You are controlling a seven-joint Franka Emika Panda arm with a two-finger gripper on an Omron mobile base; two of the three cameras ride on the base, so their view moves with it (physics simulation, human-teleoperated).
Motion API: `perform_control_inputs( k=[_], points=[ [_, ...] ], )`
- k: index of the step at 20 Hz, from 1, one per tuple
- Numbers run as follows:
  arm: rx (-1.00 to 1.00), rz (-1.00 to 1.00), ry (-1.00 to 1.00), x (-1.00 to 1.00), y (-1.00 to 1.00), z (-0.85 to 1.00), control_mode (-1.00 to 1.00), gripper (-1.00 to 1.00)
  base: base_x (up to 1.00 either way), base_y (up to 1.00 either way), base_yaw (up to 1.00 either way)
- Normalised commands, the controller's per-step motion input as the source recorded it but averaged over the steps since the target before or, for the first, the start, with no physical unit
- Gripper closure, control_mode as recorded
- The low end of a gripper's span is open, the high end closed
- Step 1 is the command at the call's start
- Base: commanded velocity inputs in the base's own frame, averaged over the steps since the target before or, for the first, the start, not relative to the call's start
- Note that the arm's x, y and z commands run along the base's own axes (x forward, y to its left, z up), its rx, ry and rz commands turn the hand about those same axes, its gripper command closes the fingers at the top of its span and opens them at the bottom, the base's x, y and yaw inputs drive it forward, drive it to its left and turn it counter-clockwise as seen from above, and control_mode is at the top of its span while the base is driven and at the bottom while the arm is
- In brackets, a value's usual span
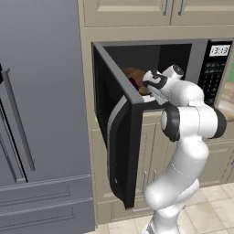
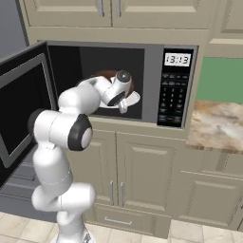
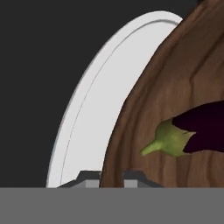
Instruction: Pick the eggplant from the sink and place it in the bowl. Then pick the bowl and place it in the microwave. Then close the microwave door and press the start button.
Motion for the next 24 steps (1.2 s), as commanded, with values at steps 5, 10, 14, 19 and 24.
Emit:
perform_control_inputs(
  k=[5,10,14,19,24],
  points=[
    [0.0,0.0,-0.04,-0.22,0.04,0.01,-1.0,-1.0,0.0,0.0,0.0],
    [-0.01,0.0,-0.06,-0.13,0.09,0.03,-1.0,-1.0,0.0,0.0,0.0],
    [0.0,0.0,-0.07,-0.06,0.0,0.32,-1.0,-1.0,0.0,0.0,0.0],
    [0.0,0.0,-0.06,-0.86,-0.01,0.61,-1.0,-1.0,0.0,0.0,0.0],
    [0.0,0.01,-0.01,-1.0,-0.05,0.42,-1.0,-1.0,0.0,0.0,0.0]
  ],
)
